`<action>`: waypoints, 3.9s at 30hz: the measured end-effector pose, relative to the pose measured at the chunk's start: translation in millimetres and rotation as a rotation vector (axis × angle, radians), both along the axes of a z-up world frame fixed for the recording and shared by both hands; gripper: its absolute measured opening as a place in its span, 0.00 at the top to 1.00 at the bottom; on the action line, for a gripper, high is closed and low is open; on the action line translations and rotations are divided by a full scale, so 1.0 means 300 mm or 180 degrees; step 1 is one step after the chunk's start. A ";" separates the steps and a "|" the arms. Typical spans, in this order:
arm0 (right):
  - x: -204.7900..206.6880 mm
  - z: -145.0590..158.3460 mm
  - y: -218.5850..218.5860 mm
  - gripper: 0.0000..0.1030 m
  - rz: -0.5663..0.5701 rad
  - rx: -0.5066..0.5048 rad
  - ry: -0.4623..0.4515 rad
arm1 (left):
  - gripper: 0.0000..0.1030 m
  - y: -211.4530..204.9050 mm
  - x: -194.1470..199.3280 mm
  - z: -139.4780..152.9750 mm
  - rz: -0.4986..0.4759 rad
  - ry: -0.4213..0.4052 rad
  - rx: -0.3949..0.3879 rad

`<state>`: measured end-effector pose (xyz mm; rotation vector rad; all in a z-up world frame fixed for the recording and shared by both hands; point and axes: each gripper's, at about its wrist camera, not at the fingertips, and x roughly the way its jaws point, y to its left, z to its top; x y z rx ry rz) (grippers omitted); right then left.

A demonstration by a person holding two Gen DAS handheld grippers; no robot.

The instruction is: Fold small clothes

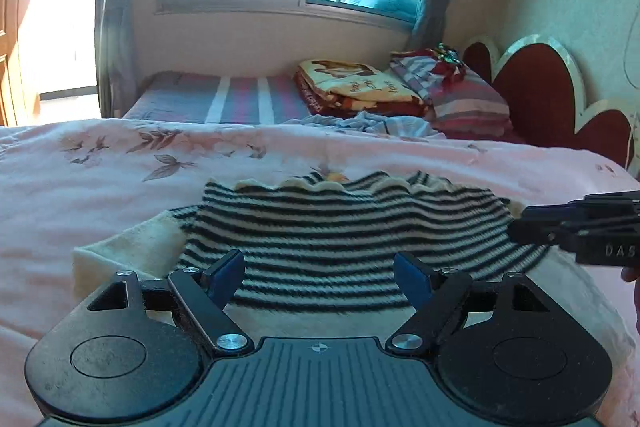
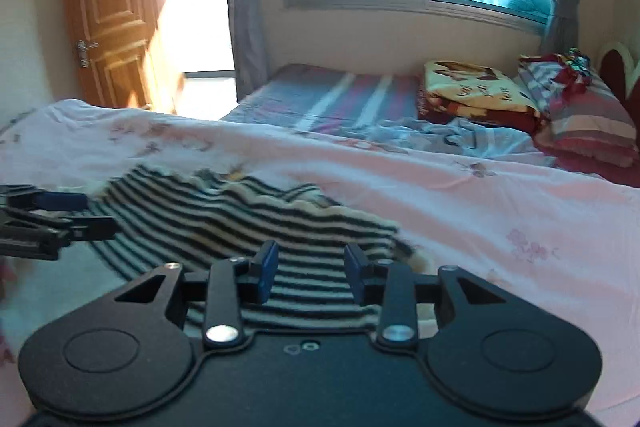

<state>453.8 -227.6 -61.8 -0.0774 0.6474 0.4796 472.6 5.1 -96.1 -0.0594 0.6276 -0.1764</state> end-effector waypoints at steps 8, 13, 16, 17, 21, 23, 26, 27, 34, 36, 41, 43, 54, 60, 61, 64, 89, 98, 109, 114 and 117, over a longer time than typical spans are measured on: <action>-0.118 -0.091 0.092 0.62 0.0162 -0.0184 0.0075 | 0.21 -0.038 -0.129 -0.063 -0.0121 0.0078 0.0131; -0.160 -0.087 -0.114 0.62 -0.0299 -0.0038 0.0129 | 0.21 0.131 -0.235 -0.071 0.0190 0.0027 0.0280; -0.192 -0.077 -0.145 0.62 -0.0459 -0.0119 0.0117 | 0.21 0.191 -0.291 -0.065 0.0352 0.0030 0.0166; -0.208 -0.060 -0.137 0.62 -0.0504 -0.0098 0.0086 | 0.21 0.186 -0.307 -0.051 0.0404 0.0018 0.0163; -0.290 -0.007 -0.043 0.61 -0.0361 0.0104 -0.0100 | 0.21 0.109 -0.342 0.001 0.0328 -0.0110 -0.0008; -0.314 -0.014 0.028 0.61 -0.0211 0.0095 -0.0102 | 0.21 0.049 -0.338 0.003 0.0219 -0.0080 -0.0016; -0.328 -0.034 0.129 0.62 -0.0046 0.0020 -0.0050 | 0.21 -0.020 -0.325 -0.010 0.0123 0.0010 -0.0050; -0.331 -0.042 0.151 0.62 -0.0027 -0.0025 -0.0034 | 0.22 -0.042 -0.318 -0.022 0.0086 0.0096 0.0004; -0.375 -0.112 0.208 0.62 -0.0111 -0.0365 -0.0127 | 0.21 -0.098 -0.341 -0.048 0.0053 0.0165 0.0459; -0.377 -0.114 0.212 0.61 -0.0109 -0.0400 -0.0139 | 0.21 -0.088 -0.347 -0.046 0.0067 0.0173 0.0411; -0.375 -0.116 0.213 0.61 -0.0094 -0.0470 -0.0152 | 0.18 -0.074 -0.362 -0.048 0.0056 0.0182 0.0396; -0.381 -0.116 0.202 0.61 -0.0113 -0.0471 -0.0153 | 0.17 -0.063 -0.367 -0.054 0.0067 0.0192 0.0373; -0.397 -0.119 -0.027 0.62 -0.0461 -0.0223 0.0043 | 0.17 0.058 -0.420 -0.061 0.0019 0.0178 0.0342; -0.428 -0.127 -0.058 0.62 -0.0448 -0.0281 0.0027 | 0.17 0.082 -0.425 -0.060 0.0016 0.0188 0.0355; -0.428 -0.126 -0.054 0.62 -0.0436 -0.0307 0.0017 | 0.17 0.083 -0.420 -0.058 0.0022 0.0199 0.0348; -0.425 -0.113 -0.054 0.62 -0.0412 -0.0330 0.0062 | 0.17 0.082 -0.416 -0.044 0.0052 0.0251 0.0335; -0.416 -0.035 -0.140 0.69 -0.0713 -0.0233 0.0119 | 0.17 0.149 -0.426 0.045 0.0445 0.0313 0.0119; -0.439 -0.009 -0.162 0.70 -0.0848 0.0100 0.0302 | 0.17 0.264 -0.508 -0.003 0.0837 0.0527 -0.0154; -0.387 -0.032 -0.056 0.86 -0.0586 0.0484 0.0495 | 0.29 0.282 -0.493 -0.100 0.1037 0.0622 -0.1231; -0.339 -0.036 0.000 0.87 -0.0502 0.0544 0.0516 | 0.29 0.363 -0.469 -0.176 0.1332 0.0505 -0.2235; -0.313 -0.036 0.030 0.87 -0.0452 0.0577 0.0512 | 0.29 0.371 -0.445 -0.211 0.1382 0.0374 -0.2426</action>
